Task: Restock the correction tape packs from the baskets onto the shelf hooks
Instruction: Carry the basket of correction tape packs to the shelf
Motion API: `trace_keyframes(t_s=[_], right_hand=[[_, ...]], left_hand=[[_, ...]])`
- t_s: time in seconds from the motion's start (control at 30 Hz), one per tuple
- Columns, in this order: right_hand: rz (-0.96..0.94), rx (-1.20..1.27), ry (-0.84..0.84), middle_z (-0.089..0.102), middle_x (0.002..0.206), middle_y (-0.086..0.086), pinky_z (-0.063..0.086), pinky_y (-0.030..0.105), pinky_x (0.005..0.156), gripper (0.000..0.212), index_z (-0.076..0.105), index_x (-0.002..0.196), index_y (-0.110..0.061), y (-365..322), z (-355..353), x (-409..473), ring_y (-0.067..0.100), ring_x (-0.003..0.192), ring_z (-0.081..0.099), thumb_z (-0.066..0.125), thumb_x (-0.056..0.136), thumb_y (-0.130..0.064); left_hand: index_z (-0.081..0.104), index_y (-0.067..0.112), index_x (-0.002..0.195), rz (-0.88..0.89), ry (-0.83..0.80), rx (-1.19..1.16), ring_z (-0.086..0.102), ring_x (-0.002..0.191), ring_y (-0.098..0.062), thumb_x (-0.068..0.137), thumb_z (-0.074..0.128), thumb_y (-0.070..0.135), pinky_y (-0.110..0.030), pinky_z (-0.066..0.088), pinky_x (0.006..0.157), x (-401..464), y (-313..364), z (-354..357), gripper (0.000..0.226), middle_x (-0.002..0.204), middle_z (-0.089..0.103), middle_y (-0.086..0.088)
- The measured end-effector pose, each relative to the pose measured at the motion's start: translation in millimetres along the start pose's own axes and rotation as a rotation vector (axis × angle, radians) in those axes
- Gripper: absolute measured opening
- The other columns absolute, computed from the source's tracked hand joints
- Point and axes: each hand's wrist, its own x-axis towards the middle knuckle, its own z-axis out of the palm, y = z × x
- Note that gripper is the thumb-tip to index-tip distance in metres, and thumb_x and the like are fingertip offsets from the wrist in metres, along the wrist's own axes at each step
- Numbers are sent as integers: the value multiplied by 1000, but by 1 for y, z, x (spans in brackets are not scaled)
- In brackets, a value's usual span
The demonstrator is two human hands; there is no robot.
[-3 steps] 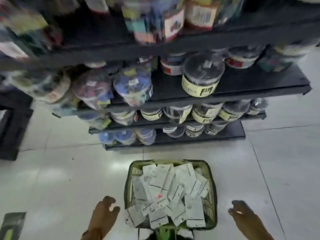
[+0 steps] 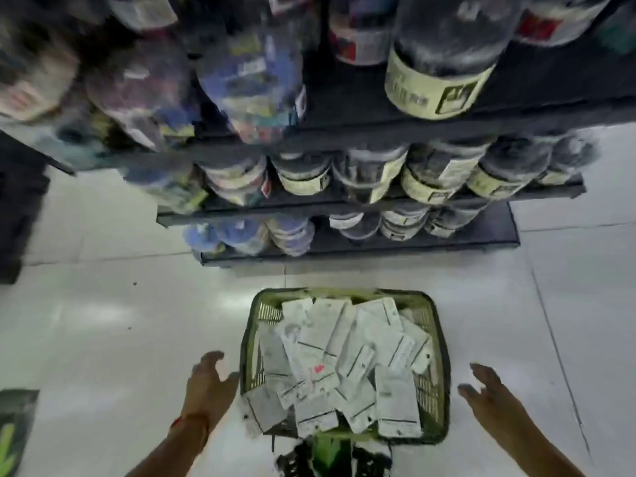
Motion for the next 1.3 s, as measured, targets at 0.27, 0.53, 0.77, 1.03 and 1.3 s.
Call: trace_keyframes(t_s=[0.27,0.53,0.77,1.03,1.3], right_hand=[[15,103,97,72,118,16,55,64,99,35,61,127,-16,51,88,90,44,107,68,73,95,-8],[26,-17,35,74,111,22,59,67,88,40,65,126,-9,6,63,29,48,98,71,71,89,4],[-183,-146,9,74,107,12,61,58,87,30,66,120,-16,-113,66,-170,39,95,72,76,92,-13],[-432,-169,-135,75,104,6,59,44,82,21,65,110,-24,-303,182,-365,29,92,72,73,96,-10],[-510,-114,-98,78,105,3,61,58,88,22,69,112,-26,-474,365,-474,30,96,74,79,94,-20]], left_hand=[[64,17,124,-94,-63,-295,74,85,-40,99,63,6,-56,64,76,128,-47,99,27,97,76,-13],[72,19,104,-142,-59,-349,74,76,-43,92,65,-2,-67,62,70,99,-49,39,25,87,78,-18],[70,15,118,-217,-16,-467,73,86,-49,93,68,2,-66,62,80,-36,-95,-162,28,101,76,-24],[69,12,118,-213,131,-732,75,66,-23,99,65,0,-38,62,58,-96,-197,-436,23,78,79,-4],[67,15,124,-200,83,-931,73,99,-43,96,67,-5,-58,63,82,-19,-264,-680,35,115,76,-20]])
